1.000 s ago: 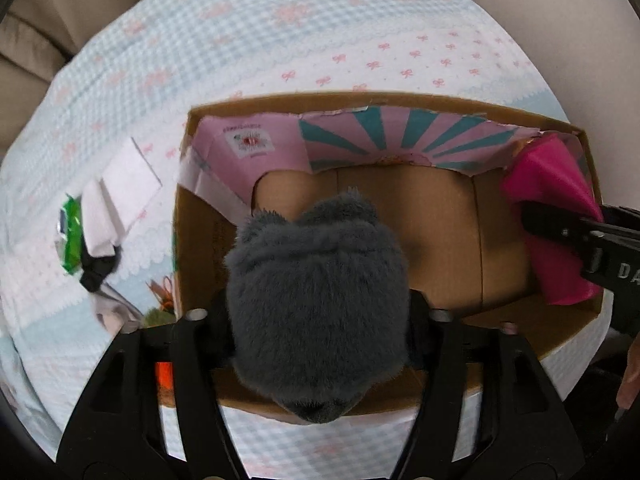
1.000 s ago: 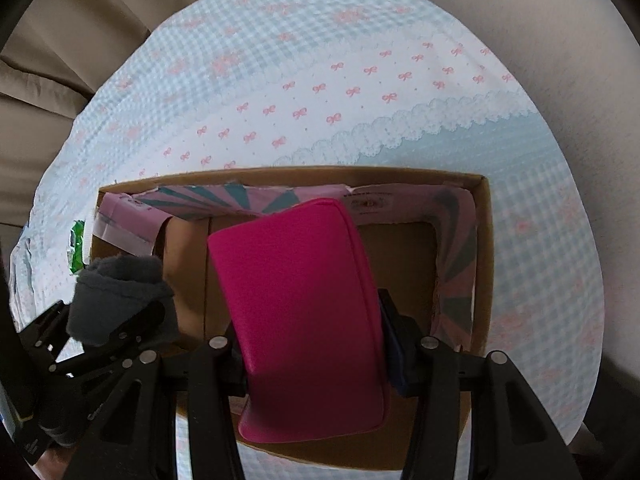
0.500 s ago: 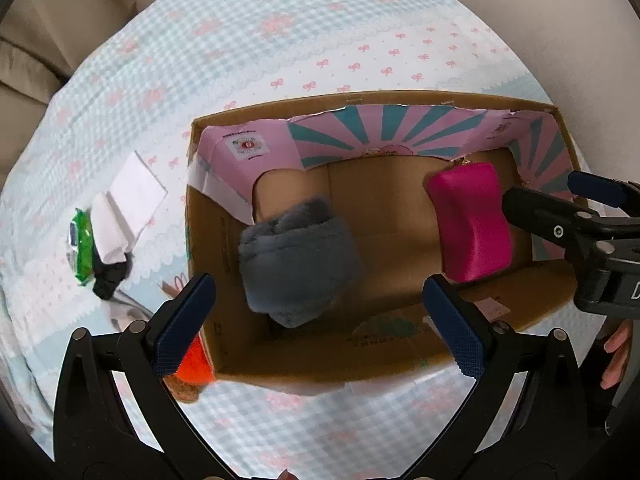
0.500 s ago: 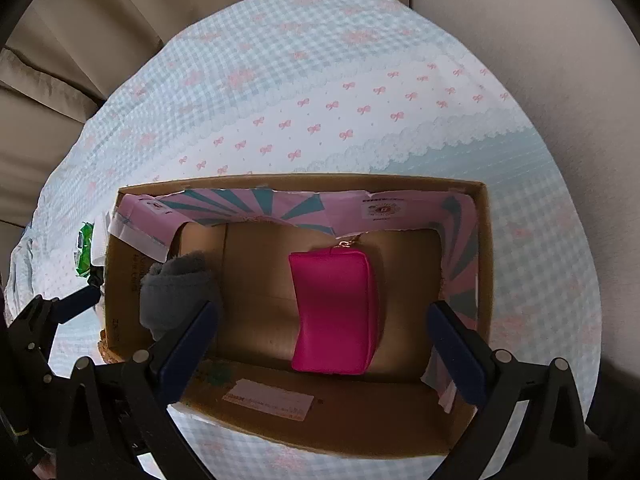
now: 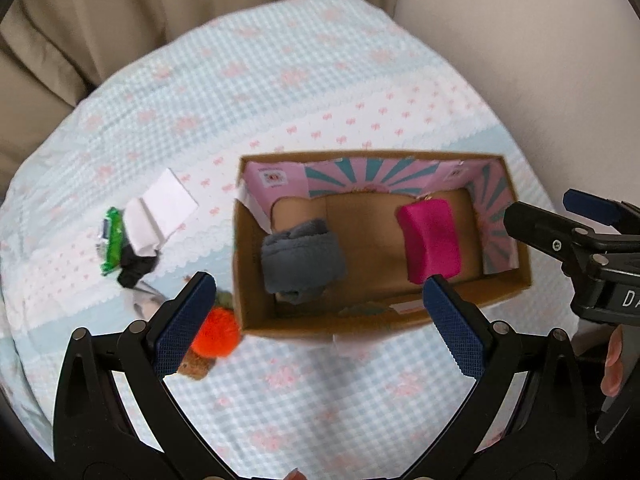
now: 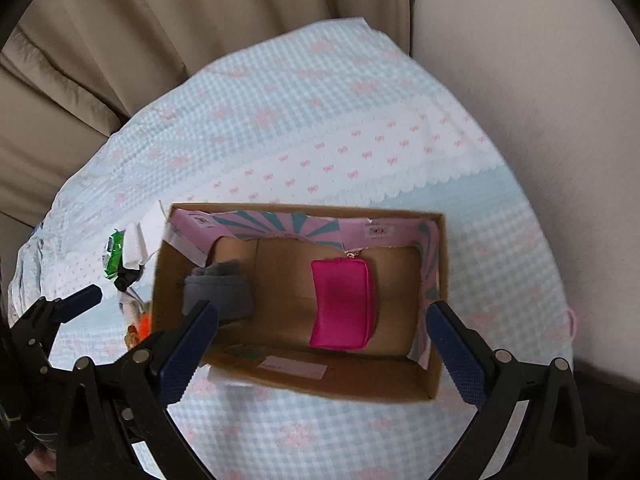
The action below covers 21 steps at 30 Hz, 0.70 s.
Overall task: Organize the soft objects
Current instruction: 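Open both grippers and lift them away from the box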
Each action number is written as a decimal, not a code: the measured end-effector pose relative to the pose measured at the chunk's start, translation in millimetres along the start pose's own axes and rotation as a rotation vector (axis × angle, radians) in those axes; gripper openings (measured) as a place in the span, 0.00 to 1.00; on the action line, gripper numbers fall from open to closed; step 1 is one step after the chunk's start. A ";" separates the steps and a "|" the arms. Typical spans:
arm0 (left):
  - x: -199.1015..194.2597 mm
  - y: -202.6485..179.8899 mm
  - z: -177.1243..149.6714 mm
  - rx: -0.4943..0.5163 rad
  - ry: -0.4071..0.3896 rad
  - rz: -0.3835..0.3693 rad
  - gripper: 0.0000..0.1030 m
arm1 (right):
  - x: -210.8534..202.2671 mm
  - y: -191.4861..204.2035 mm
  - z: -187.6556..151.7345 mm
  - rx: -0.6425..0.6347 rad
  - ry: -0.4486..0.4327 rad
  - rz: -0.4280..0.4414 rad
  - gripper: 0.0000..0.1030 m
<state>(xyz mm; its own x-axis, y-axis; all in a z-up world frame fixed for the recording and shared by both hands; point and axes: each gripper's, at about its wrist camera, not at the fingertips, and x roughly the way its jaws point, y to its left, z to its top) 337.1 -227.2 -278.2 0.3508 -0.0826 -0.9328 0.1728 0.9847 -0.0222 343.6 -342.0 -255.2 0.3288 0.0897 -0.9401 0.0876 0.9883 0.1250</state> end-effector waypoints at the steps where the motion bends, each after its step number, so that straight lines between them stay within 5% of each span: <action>1: -7.8 2.3 -2.0 -0.004 -0.012 -0.003 1.00 | -10.5 3.5 -0.6 -0.002 -0.016 0.001 1.00; 11: -128.3 43.8 -39.2 -0.060 -0.191 -0.023 1.00 | -122.5 51.4 -30.3 -0.024 -0.214 -0.037 1.00; 21: -218.4 104.8 -111.1 -0.064 -0.310 -0.032 1.00 | -200.6 123.8 -105.6 -0.022 -0.378 -0.115 1.00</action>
<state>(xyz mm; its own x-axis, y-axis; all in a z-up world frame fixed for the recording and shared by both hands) 176.3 -89.0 -116.8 0.6115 -0.1472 -0.7774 0.1335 0.9877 -0.0819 189.2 -224.6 -84.6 0.6412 -0.0694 -0.7642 0.1251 0.9920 0.0149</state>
